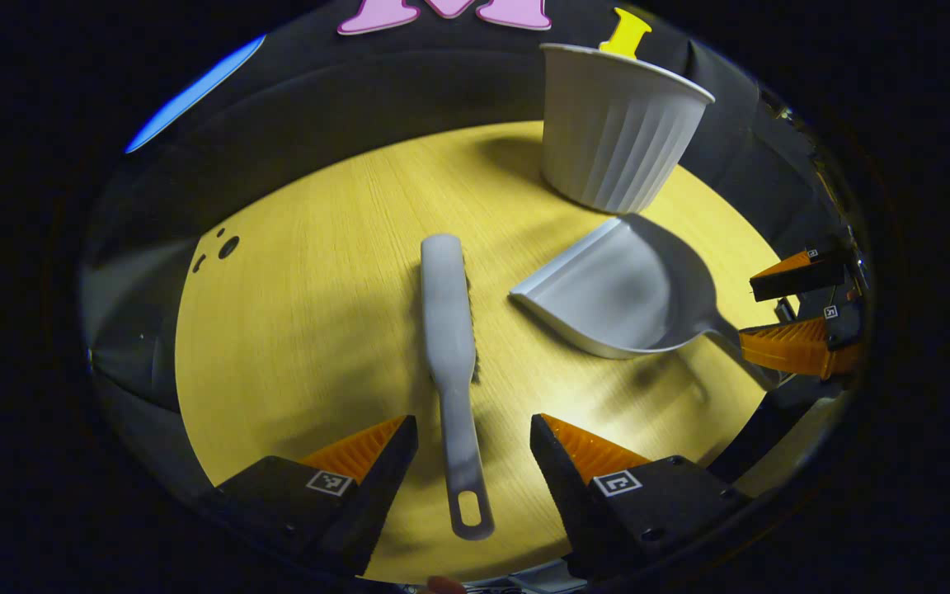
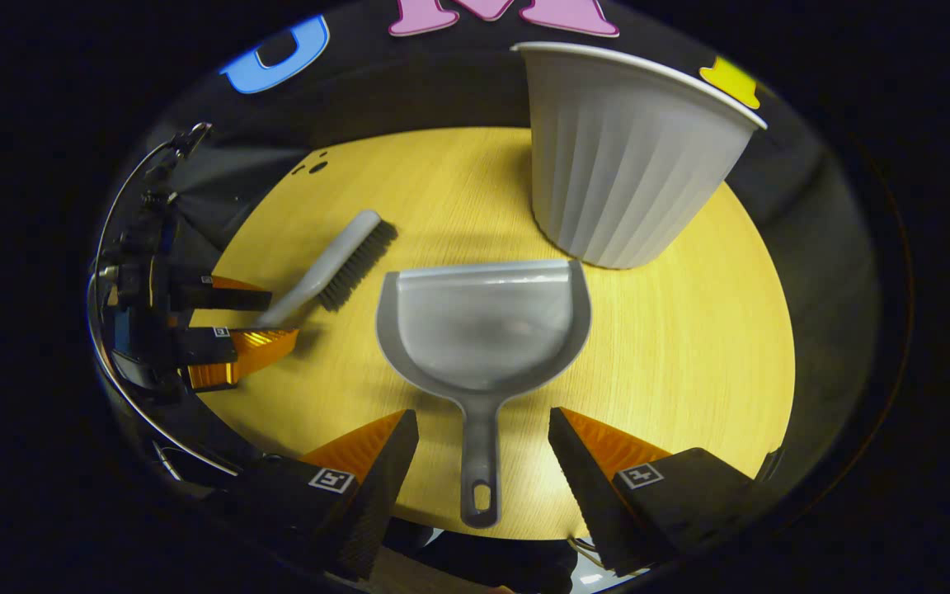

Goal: Pick up the small broom and dustpan from the desktop, sweep the trash into the dustpan with the broom, and then empty the trash into the garbage bin.

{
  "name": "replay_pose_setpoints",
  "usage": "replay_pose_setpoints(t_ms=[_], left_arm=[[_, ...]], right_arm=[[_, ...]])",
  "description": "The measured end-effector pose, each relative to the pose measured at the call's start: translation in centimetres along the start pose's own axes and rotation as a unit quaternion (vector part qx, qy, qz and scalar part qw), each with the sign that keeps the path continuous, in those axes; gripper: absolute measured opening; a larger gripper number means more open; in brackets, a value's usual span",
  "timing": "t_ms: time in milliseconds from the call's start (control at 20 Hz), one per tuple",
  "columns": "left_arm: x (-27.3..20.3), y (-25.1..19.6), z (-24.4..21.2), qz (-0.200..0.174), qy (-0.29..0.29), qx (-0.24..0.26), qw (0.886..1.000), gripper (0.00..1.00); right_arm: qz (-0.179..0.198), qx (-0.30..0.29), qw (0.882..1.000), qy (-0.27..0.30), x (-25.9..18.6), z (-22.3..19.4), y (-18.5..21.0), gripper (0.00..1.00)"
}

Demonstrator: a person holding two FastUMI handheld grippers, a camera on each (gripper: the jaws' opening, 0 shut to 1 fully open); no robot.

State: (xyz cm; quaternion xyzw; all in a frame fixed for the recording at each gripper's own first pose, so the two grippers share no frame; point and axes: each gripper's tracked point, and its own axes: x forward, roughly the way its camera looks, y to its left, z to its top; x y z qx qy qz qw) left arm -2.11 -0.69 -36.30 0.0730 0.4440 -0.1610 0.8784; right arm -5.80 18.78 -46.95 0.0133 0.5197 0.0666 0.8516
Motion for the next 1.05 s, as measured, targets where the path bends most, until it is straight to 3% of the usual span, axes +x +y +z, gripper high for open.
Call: replay_pose_setpoints(t_ms=[150,300,500,700,800,950,1050], left_arm=[[-3.8,-0.1,3.1,0.008,-0.091,-0.036,0.995,0.9],[-8.0,0.3,6.3,0.009,-0.176,-0.062,0.982,0.9],[-13.8,1.1,10.6,0.018,-0.277,-0.079,0.958,0.9],[-19.9,2.0,13.5,0.039,-0.354,-0.114,0.927,0.9],[-23.0,2.5,15.0,0.055,-0.39,-0.111,0.913,0.9],[-25.7,1.0,15.9,0.041,-0.427,-0.079,0.9,0.9],[-25.8,0.3,15.9,0.031,-0.435,-0.063,0.898,0.9]], right_arm=[[-0.005,0.001,0.997,-0.078,-4.2,3.5,0.6,0.99],[-0.019,-0.014,0.985,-0.173,-8.2,7.5,1.1,0.99],[-0.041,-0.063,0.958,-0.277,-13.4,12.3,2.1,0.99],[-0.071,-0.112,0.92,-0.367,-18.5,16.8,3.5,0.98],[-0.086,-0.118,0.907,-0.394,-20.2,18.1,3.4,0.98],[-0.079,-0.1,0.905,-0.406,-21.6,18.3,4.0,0.98],[-0.059,-0.093,0.914,-0.39,-20.7,17.7,4.7,0.98]])
